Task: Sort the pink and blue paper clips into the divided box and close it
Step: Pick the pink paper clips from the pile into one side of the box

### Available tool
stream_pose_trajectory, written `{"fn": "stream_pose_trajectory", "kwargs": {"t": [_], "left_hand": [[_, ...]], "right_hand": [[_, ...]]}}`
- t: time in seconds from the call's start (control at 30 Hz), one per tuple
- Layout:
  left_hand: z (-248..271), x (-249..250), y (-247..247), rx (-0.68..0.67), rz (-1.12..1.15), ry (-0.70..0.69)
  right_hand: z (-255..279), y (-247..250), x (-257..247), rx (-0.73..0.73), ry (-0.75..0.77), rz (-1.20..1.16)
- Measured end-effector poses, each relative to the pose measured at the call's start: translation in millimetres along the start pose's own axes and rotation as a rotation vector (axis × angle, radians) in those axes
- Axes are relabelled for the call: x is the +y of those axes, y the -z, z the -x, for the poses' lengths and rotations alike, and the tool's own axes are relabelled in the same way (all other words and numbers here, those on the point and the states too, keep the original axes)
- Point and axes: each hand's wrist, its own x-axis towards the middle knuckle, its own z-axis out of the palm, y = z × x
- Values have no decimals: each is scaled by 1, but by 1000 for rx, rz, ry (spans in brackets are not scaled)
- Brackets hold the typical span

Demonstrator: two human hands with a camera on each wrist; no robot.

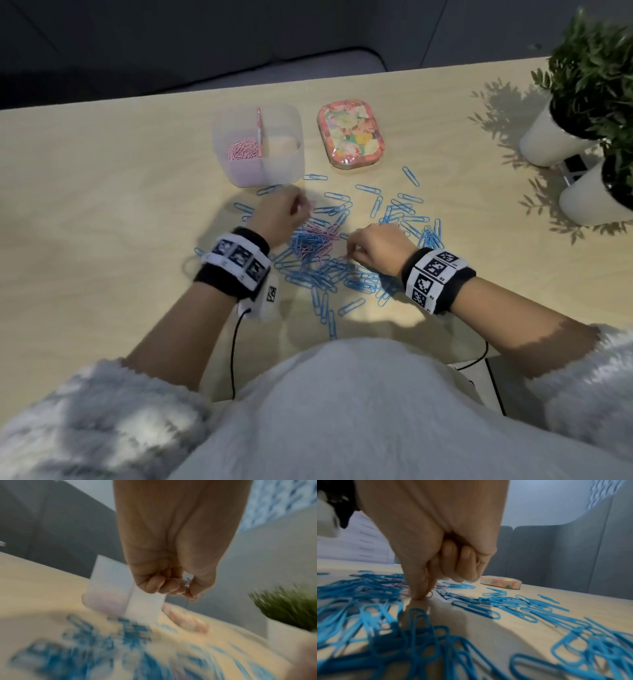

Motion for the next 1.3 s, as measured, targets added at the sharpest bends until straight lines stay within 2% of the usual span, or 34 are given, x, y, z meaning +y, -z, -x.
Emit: {"fn": "stream_pose_trajectory", "kwargs": {"t": [0.1, 0.23, 0.4, 0.57, 0.67, 0.77, 0.87, 0.97, 1.1, 1.2, 1.3], "left_hand": [[-19, -6, 49, 127, 0, 109], [-51, -15, 94, 232, -170, 252], [-79, -16, 99, 165, -359, 362], [-89, -22, 94, 89, -345, 407], [-81, -31, 99, 230, -144, 394], [-53, -41, 100, 440, 77, 285], [-12, -47, 87, 542, 111, 206], [23, -54, 64, 429, 8, 204], [48, -60, 28, 121, -43, 163], [46, -55, 9, 29, -81, 144], [36, -44, -8, -7, -99, 120]], "right_hand": [[-5, 0, 0, -49, -26, -50], [-14, 7, 0, -120, -62, -216], [-32, 50, -5, 72, -39, -375], [-64, 97, -27, 99, -4, -398], [-92, 117, -51, 119, 38, -382], [-125, 129, -83, 141, 64, -338], [-160, 130, -110, 138, 10, -381], [-186, 122, -128, 89, -77, -527], [-195, 114, -134, 14, -62, -604], [-184, 112, -127, 98, -32, -710], [-155, 108, -109, 207, -25, -935]]}}
